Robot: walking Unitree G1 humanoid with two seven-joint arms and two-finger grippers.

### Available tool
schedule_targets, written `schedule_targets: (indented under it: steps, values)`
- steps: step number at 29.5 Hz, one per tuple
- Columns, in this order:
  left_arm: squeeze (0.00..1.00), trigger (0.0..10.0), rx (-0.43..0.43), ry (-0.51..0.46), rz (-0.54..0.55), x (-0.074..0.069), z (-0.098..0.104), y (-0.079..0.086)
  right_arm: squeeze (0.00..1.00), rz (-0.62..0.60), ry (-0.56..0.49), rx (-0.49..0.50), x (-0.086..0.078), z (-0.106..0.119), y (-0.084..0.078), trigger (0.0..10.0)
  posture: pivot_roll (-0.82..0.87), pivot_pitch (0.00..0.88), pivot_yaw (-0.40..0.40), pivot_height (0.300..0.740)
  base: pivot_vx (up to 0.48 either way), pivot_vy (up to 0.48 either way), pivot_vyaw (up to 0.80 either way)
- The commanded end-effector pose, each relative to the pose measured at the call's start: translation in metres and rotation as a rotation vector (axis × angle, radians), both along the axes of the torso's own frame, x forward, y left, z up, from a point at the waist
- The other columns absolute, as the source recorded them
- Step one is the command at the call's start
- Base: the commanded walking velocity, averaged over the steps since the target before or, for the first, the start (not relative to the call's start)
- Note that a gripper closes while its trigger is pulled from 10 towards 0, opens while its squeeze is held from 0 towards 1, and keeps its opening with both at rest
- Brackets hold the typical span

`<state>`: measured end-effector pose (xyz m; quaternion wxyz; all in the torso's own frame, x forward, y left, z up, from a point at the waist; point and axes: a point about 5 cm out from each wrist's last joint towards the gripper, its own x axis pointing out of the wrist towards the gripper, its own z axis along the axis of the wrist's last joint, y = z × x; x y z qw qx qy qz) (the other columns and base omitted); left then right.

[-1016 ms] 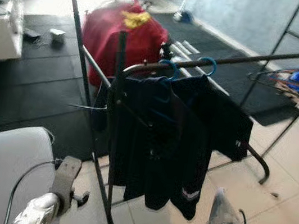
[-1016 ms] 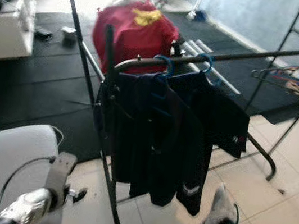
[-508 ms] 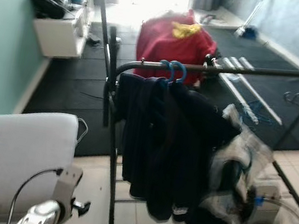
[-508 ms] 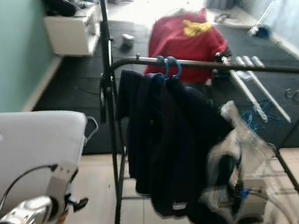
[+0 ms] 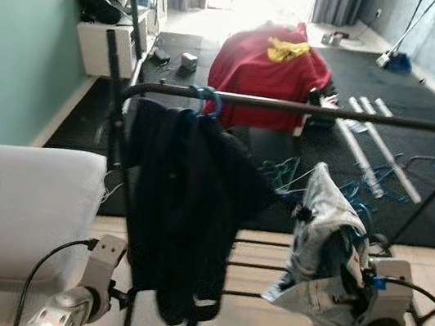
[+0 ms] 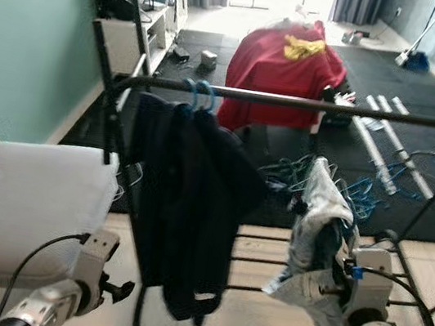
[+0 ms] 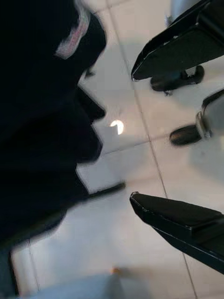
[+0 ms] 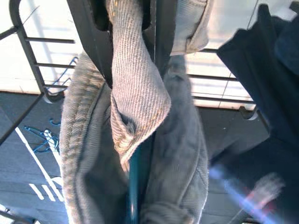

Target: Hang hanger

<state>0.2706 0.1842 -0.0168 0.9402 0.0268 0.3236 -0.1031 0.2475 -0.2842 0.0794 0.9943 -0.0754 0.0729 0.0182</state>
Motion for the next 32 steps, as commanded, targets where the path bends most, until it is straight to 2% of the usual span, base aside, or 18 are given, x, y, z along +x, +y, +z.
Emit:
schedule_targets:
  steps: [1,6,16,18,19,21,25,27,29,32]
  values:
    - [0.0,10.0,0.017,0.027,-0.011,-0.004,-0.003,0.002,0.0,-0.03,-0.006,0.022,-0.004,0.003,-0.005,10.0,-0.1,0.053,0.007,0.74,0.0,-0.439,0.0]
    - [0.0,10.0,0.019,0.024,-0.013,-0.002,-0.003,-0.001,0.0,-0.041,0.014,0.028,-0.01,0.007,-0.012,10.0,-0.1,0.059,0.011,0.74,0.0,-0.419,0.0]
    - [0.0,10.0,0.021,-0.004,-0.008,0.001,0.0,-0.003,0.0,0.001,0.003,0.033,-0.006,0.025,-0.005,10.0,-0.1,0.062,0.011,0.74,0.0,0.0,0.0]
    - [0.0,10.0,0.018,-0.011,-0.01,0.002,0.002,-0.003,0.0,0.028,-0.01,0.037,-0.002,0.031,-0.001,10.0,-0.1,0.067,0.011,0.74,0.0,0.0,0.0]
    - [0.0,10.0,0.017,-0.023,-0.012,0.003,0.003,-0.002,0.0,0.116,-0.042,0.042,0.008,0.048,0.013,10.0,-0.1,0.072,0.009,0.74,0.48,0.0,0.0]
    - [0.0,10.0,0.017,-0.023,-0.012,0.003,0.003,-0.002,0.0,0.116,-0.042,0.042,0.008,0.048,0.013,10.0,-0.1,0.072,0.009,0.74,0.48,0.0,0.0]
    - [0.0,10.0,0.018,-0.027,-0.011,0.003,0.004,-0.002,0.0,0.175,-0.057,0.043,0.014,0.058,0.022,10.0,-0.1,0.072,0.007,0.74,0.48,0.0,0.0]
    - [0.0,10.0,0.018,-0.028,-0.011,0.003,0.004,-0.003,0.0,0.242,-0.072,0.037,0.02,0.07,0.034,10.0,-0.1,0.073,0.005,0.74,0.48,0.0,0.0]
    - [0.0,10.0,0.018,-0.028,-0.011,0.003,0.004,-0.003,0.0,0.242,-0.072,0.037,0.02,0.07,0.034,10.0,-0.1,0.073,0.005,0.74,0.48,0.0,0.0]
    - [0.0,10.0,0.017,-0.027,-0.012,0.002,0.003,-0.004,0.0,0.296,-0.075,0.031,0.023,0.077,0.043,10.0,-0.1,0.075,0.001,0.74,0.48,0.0,0.0]
